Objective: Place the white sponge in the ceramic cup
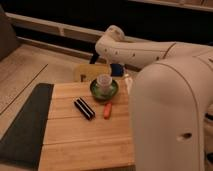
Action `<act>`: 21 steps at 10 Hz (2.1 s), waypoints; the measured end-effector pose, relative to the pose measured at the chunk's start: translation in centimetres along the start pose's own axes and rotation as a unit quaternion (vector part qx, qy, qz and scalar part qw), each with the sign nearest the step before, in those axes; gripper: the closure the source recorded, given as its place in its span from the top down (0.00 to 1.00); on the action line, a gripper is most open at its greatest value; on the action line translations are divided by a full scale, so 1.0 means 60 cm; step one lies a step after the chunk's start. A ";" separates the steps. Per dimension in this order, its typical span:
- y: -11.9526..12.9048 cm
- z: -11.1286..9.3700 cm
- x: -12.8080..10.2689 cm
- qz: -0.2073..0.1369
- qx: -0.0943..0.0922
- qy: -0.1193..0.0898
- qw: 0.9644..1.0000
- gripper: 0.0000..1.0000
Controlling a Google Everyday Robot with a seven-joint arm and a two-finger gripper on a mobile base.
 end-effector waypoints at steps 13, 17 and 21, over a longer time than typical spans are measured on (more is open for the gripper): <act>0.099 0.056 0.011 -0.026 -0.035 0.005 0.999 0.14; 0.103 0.078 0.019 -0.033 -0.031 0.011 0.999 0.18; 0.116 0.100 0.017 -0.034 -0.026 0.008 0.999 0.58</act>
